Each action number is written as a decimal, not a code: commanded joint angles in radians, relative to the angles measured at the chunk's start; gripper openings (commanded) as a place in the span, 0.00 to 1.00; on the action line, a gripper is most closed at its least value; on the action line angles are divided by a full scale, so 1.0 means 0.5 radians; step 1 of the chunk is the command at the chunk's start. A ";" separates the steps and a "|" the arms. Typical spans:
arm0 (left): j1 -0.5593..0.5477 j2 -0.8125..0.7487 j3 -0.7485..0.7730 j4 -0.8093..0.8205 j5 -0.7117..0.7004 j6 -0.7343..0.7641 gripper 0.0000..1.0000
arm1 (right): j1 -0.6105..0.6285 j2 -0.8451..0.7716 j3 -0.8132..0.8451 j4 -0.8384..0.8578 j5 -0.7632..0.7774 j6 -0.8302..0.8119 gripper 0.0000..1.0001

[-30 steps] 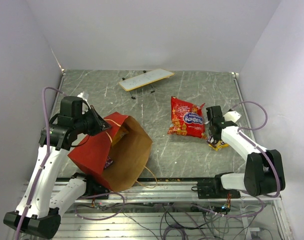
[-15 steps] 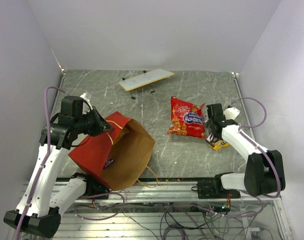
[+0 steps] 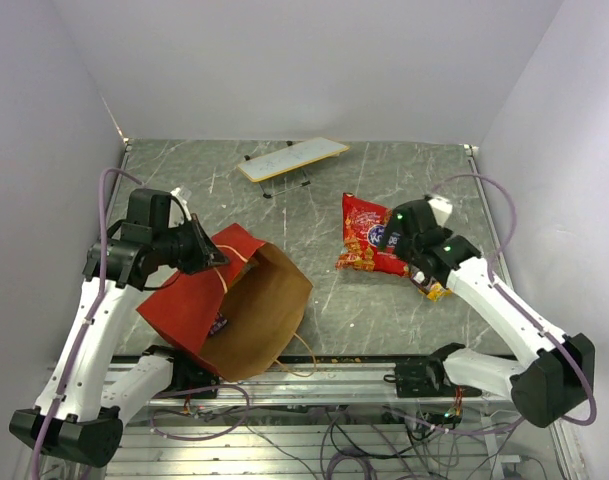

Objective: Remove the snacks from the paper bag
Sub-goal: Place the snack at the center of the board, then adjust the paper bag at the center of the board.

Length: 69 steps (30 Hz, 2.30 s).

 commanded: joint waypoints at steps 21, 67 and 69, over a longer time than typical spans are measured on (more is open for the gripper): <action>-0.011 -0.050 0.110 0.064 0.060 0.002 0.07 | 1.711 0.553 0.539 1.065 -0.113 -1.644 0.89; -0.011 0.011 0.042 0.231 -0.227 -0.173 0.07 | 1.239 0.764 0.529 1.698 -0.564 -1.924 0.17; -0.011 0.024 0.040 0.261 -0.236 -0.173 0.07 | 1.206 0.772 0.545 1.716 -0.566 -1.931 0.12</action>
